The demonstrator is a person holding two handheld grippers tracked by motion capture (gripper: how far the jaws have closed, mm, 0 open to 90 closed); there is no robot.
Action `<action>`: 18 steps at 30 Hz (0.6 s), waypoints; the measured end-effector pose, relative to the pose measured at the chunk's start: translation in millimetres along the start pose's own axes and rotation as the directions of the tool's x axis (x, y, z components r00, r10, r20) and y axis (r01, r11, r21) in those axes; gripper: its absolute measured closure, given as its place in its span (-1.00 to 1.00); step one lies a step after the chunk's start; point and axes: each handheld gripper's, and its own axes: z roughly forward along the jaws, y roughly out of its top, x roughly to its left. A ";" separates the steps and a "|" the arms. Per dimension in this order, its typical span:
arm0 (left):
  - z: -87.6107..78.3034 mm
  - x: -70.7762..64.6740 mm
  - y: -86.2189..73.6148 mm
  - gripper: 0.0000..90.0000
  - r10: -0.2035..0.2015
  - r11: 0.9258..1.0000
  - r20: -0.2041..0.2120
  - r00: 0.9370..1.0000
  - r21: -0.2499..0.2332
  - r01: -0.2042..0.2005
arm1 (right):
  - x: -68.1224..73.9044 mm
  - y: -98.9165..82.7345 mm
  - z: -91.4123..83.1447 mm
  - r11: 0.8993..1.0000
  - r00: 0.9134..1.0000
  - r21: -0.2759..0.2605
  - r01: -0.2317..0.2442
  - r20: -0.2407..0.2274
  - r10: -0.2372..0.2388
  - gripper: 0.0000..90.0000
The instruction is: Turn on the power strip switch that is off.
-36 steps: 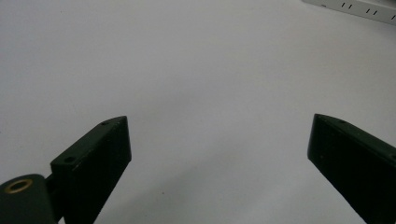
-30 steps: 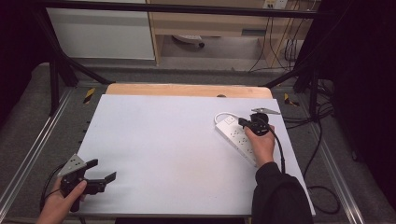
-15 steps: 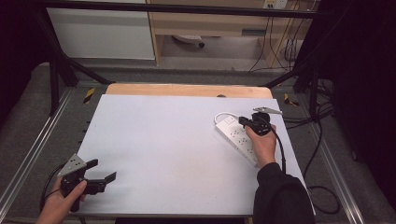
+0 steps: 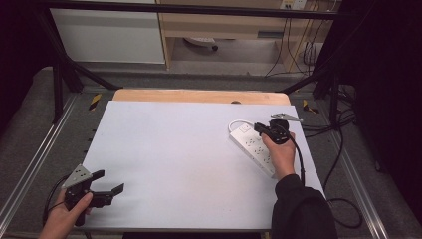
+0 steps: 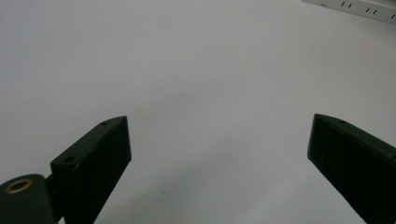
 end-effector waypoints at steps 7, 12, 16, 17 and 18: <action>0.1 -0.1 -0.1 -0.86 0.000 1.000 0.000 1.000 0.000 0.000 | 1.7 1.4 -3.8 1.000 1.000 -0.007 0.004 -0.002 -0.004 0.77; 0.1 -0.2 0.0 -0.86 0.000 1.000 0.001 1.000 0.001 0.000 | 3.0 3.2 -8.0 1.000 1.000 -0.021 0.004 -0.005 -0.005 0.71; 0.2 -0.2 -0.1 -0.86 0.000 1.000 0.001 1.000 0.000 0.000 | 4.7 4.9 -12.1 1.000 1.000 -0.030 0.002 -0.011 -0.002 0.64; 0.2 -0.2 -0.1 -0.86 0.000 1.000 0.001 1.000 0.000 0.000 | 5.0 5.4 -13.3 0.999 1.000 -0.032 0.002 -0.014 -0.003 0.62; 0.2 -0.3 -0.1 -0.86 0.000 1.000 0.001 1.000 0.000 0.000 | 5.2 5.9 -14.8 0.999 1.000 -0.033 0.001 -0.014 -0.001 0.61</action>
